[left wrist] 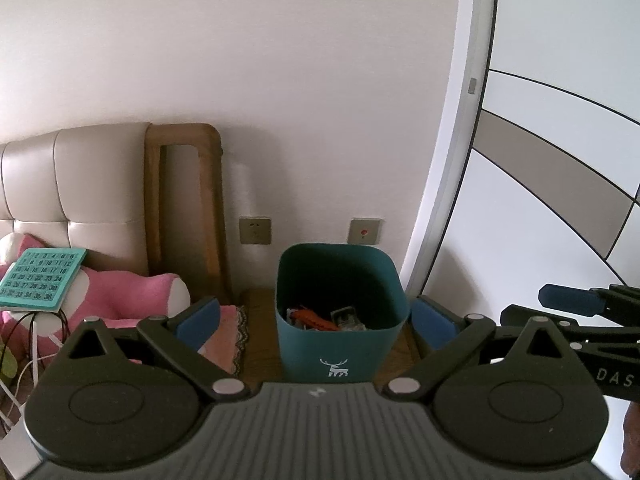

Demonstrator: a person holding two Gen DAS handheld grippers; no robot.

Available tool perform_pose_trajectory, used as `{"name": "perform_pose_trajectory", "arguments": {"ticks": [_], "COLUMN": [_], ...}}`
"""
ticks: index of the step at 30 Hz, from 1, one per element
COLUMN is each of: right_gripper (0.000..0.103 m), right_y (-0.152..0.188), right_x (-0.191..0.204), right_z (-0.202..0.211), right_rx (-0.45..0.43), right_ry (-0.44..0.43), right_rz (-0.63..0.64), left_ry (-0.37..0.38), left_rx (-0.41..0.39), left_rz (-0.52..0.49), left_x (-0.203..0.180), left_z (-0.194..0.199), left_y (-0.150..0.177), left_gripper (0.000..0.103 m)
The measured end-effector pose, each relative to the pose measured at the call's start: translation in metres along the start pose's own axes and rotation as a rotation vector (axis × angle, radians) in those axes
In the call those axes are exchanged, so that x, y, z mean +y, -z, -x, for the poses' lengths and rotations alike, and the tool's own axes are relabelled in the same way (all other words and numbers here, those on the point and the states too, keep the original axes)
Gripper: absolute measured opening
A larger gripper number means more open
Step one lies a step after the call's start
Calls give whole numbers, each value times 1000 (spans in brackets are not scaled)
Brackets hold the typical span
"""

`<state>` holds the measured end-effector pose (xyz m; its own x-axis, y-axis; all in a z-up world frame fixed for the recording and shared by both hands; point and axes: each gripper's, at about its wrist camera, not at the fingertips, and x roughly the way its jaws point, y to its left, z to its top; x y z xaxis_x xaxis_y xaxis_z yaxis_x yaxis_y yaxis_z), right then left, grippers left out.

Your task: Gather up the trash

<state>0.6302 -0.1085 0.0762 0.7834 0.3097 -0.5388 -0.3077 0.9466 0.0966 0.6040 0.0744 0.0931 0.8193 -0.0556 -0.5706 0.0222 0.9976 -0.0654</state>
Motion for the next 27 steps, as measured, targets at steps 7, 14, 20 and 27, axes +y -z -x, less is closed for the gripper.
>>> {"name": "perform_pose_trajectory", "arguments": {"ticks": [7, 14, 20, 27], "right_gripper": [58, 58, 58, 58], "right_y": [0, 0, 1, 3], "right_x": [0, 0, -2, -3], "right_z": [1, 2, 6, 10], "right_rx": [-1, -2, -2, 1], "right_ry": [0, 1, 0, -1], "right_rz": [1, 1, -1, 1], "left_ry": [4, 1, 0, -19], "left_rx": [-3, -3, 9, 20], "left_rz": [-7, -7, 17, -1], "left_x": [-1, -3, -2, -8], "left_z": [5, 8, 9, 11], "left_y": [-1, -1, -1, 3], "left_gripper": [103, 103, 103, 103]}}
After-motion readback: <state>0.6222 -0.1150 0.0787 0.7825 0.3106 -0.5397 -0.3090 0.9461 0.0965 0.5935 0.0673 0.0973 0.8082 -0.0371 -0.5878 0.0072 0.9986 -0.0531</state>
